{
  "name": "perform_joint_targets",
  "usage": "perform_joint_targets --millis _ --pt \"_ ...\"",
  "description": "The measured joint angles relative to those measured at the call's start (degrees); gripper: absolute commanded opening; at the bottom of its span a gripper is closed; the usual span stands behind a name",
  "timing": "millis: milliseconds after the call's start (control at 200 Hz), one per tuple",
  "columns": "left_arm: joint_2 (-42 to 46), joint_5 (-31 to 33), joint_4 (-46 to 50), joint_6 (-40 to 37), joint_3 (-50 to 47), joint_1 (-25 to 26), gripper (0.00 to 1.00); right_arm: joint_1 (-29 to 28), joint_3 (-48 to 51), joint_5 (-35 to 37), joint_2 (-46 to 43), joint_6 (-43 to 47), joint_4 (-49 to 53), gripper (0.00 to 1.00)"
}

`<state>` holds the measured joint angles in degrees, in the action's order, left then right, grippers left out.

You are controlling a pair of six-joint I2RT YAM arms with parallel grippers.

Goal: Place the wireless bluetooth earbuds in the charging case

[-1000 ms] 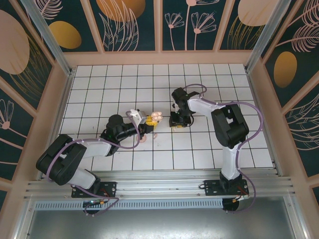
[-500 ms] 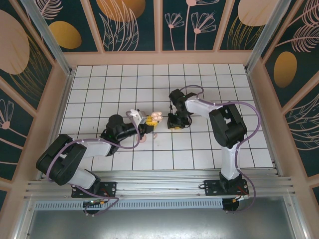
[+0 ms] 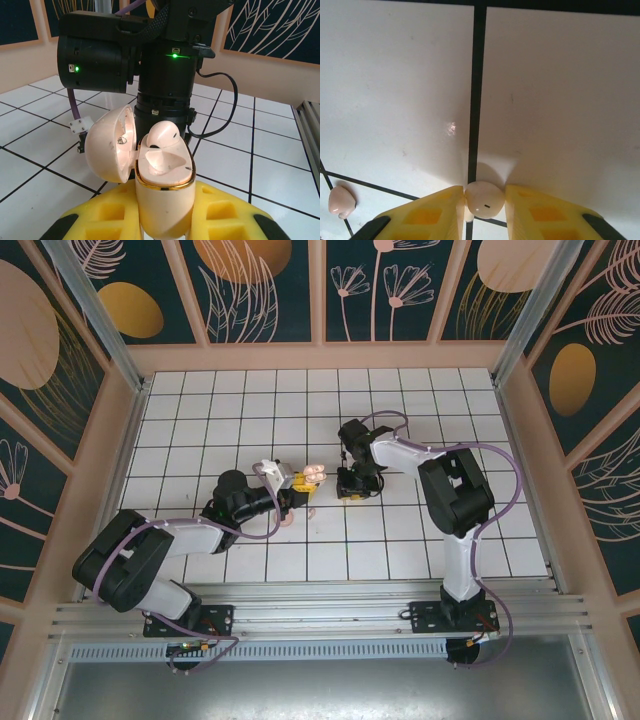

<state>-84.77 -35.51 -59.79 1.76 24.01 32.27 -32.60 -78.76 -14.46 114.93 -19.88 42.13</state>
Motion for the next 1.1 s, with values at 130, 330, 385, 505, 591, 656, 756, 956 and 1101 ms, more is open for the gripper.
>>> perform_joint_targets --millis 130,330,385,505,591,656,756,956,1101 --pt "-0.09 -0.2 0.0 0.0 0.11 0.0 0.14 -0.02 0.0 0.26 -0.02 -0.26 -0.04 0.25" --pt "-1.16 -1.29 0.42 -0.22 1.6 0.0 0.13 -0.02 3.93 1.6 -2.86 -1.7 -5.03 0.24" --pt "-1.4 -1.51 0.9 -0.57 2.08 0.0 0.13 -0.02 5.64 2.16 -4.13 -2.12 -7.28 0.24" --pt "-2.05 -1.66 2.01 -1.62 2.84 0.0 0.13 -0.02 10.38 3.56 -8.59 -3.21 -12.74 0.24" --pt "-2.78 -1.64 2.27 -2.12 3.17 0.0 0.13 0.0 13.88 4.63 -13.35 -3.45 -16.44 0.24" --pt "-3.72 -1.66 2.62 -2.43 3.54 0.0 0.13 0.02 16.46 5.38 -17.4 -3.43 -19.52 0.24" --pt "-5.44 -1.66 3.02 -2.82 4.5 0.0 0.13 0.02 20.52 6.58 -24.02 -3.43 -23.74 0.24" --pt "-8.61 -1.9 2.99 -2.84 7.34 0.0 0.13 -0.15 27.47 8.48 -35.54 -3.17 -31.74 0.24" --pt "-9.84 -2.75 2.97 -2.84 8.63 0.0 0.13 -1.55 30.71 8.85 -42.47 -2.01 -36.52 0.24"
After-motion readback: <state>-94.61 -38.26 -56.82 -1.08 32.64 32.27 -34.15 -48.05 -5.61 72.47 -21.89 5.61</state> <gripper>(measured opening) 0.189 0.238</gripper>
